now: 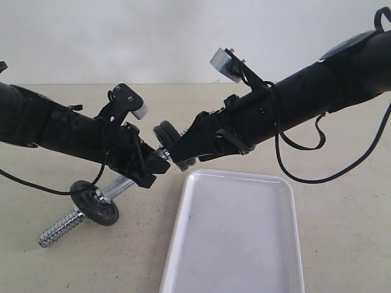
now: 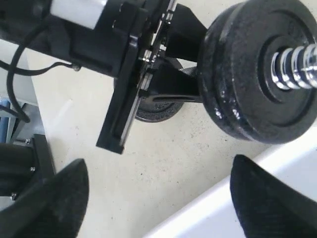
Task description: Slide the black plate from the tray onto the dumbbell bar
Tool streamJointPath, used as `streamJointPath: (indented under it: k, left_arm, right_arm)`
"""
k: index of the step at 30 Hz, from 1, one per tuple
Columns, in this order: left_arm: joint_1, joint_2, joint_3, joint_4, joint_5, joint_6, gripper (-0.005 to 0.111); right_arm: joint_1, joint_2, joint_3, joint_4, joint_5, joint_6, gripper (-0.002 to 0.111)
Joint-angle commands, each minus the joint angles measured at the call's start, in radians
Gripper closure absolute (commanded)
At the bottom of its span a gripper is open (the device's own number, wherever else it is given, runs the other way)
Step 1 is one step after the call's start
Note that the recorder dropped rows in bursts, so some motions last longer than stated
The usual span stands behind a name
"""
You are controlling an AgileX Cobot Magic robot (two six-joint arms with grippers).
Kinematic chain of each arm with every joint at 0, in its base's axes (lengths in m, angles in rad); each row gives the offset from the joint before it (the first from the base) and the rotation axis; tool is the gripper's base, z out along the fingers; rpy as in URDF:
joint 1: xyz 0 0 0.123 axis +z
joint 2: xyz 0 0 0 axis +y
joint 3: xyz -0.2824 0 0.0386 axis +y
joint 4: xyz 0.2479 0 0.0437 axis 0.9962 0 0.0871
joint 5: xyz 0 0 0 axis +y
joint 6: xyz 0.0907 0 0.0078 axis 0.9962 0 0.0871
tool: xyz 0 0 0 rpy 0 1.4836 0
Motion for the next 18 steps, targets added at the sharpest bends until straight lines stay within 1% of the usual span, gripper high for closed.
streamJointPath:
  k: [1, 5, 14, 18]
  left_arm:
    - [0.001, -0.057, -0.031, -0.087, 0.041, -0.020, 0.102]
    - [0.001, -0.057, -0.031, -0.087, -0.014, -0.082, 0.102]
    - [0.001, -0.057, -0.031, -0.087, -0.003, -0.247, 0.102]
    - [0.001, -0.023, -0.031, -0.099, -0.003, -0.356, 0.102]
  right_arm:
    - [-0.001, -0.009, -0.003, -0.007, 0.009, -0.019, 0.038]
    - [-0.001, -0.009, -0.003, -0.007, 0.009, -0.026, 0.038]
    - [-0.001, -0.009, -0.003, -0.004, -0.027, -0.034, 0.038]
    - [-0.001, -0.009, -0.003, -0.004, -0.027, -0.034, 0.038]
